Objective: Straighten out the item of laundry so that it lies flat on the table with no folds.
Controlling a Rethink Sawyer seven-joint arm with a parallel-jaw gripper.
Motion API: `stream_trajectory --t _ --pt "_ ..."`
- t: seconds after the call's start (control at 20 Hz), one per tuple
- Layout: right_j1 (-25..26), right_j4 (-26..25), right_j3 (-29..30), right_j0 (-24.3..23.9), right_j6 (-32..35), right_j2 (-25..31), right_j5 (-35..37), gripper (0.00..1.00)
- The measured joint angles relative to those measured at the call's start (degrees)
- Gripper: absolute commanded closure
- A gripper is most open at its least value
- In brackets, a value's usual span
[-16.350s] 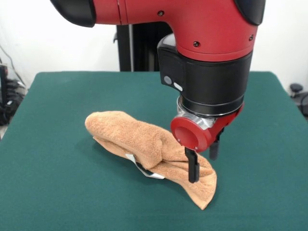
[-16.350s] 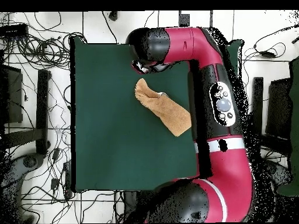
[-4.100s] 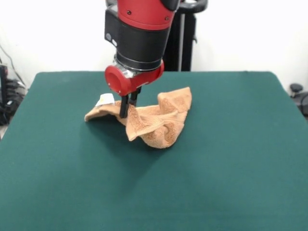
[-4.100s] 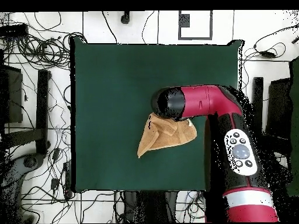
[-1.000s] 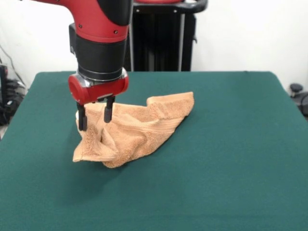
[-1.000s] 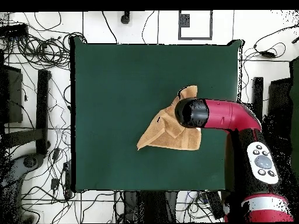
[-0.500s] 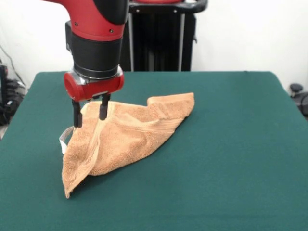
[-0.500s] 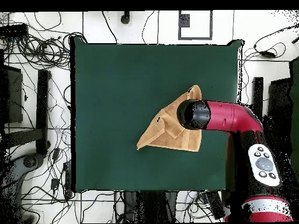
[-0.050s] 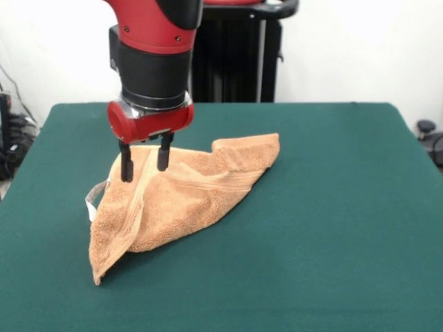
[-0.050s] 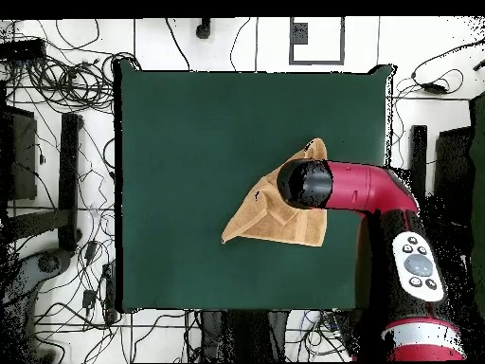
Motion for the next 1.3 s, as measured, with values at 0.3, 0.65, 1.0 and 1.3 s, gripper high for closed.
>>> stream_trajectory --t 0.3,0.65,1.0,1.3 --pt "-0.6 1.6 0.3 1.2 0.0 -0.6 0.0 0.00" --pt "-0.7 3.1 2.1 1.9 0.0 -1.1 0.0 0.00" --pt "-0.7 4.6 5.3 1.9 0.3 -2.5 0.0 0.00" --pt "-0.7 5.2 7.8 2.0 0.4 -3.7 0.0 0.00"
